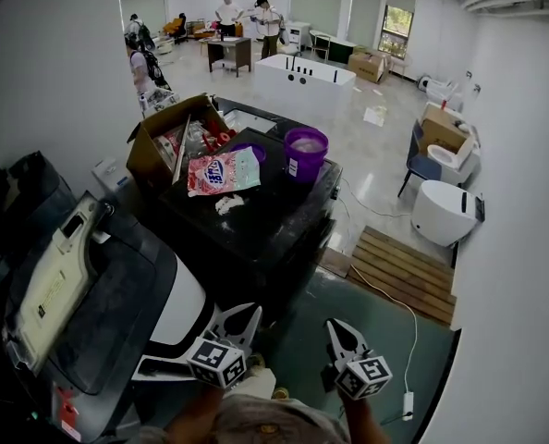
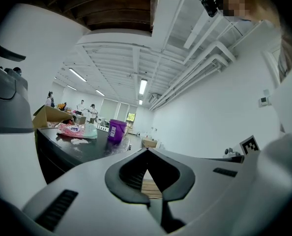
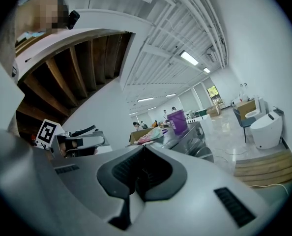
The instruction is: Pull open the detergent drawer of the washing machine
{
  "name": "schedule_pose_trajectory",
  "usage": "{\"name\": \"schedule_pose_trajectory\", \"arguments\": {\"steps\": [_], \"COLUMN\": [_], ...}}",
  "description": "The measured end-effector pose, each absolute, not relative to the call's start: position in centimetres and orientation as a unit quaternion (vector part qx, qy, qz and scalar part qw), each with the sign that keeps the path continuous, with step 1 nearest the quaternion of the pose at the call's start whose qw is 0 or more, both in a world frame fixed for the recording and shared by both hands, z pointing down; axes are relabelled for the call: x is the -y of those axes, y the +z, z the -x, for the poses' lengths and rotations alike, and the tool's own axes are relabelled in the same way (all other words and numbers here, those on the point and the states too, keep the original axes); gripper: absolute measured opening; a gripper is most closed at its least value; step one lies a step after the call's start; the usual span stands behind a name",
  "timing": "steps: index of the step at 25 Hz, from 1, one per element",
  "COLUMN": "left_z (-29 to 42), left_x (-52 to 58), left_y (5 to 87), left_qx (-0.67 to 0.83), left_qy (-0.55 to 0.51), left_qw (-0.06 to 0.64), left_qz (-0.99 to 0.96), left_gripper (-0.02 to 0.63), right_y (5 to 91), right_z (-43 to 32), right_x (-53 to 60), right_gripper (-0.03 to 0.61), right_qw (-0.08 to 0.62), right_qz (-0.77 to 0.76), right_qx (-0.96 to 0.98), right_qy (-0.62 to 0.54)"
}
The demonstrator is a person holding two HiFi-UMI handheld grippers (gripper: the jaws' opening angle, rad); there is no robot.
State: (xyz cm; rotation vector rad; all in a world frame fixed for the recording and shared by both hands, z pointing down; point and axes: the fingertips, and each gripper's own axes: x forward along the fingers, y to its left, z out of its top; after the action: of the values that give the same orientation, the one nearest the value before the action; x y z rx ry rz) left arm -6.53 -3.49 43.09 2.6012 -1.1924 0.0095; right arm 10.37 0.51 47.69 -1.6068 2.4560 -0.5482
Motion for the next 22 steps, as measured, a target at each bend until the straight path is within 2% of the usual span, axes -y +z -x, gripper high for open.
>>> {"name": "schedule_pose_trajectory", "arguments": {"steps": [14,18,22], "left_z": [4.9,4.9,4.8], "left_x": [8.0,9.2,10.1], "left_y": [43.4,44.0,44.3], "left_qx": [0.393,0.392,0.393], "left_qy": [0.009,0.022,0.021], "left_qw": [0.14,0.139,0.146], "left_qz": [-0.909,-0.909,-0.908], "left_gripper": [0.021,0.021,0.021], "right_y": [47.3,47.8,48.1], "right_z": [-11.2,-11.1,-10.9], "right_x": [4.1,5.4,6.9], "right_gripper": [0.003,0.051,0.15], "right_qw": [0.098,0.107,0.133], "right_qz": [0.539,0.533,0.519], "right_qx": [-0.817,-0.816,-0.814], "right_qy": [-0.183,-0.196,-0.223]}}
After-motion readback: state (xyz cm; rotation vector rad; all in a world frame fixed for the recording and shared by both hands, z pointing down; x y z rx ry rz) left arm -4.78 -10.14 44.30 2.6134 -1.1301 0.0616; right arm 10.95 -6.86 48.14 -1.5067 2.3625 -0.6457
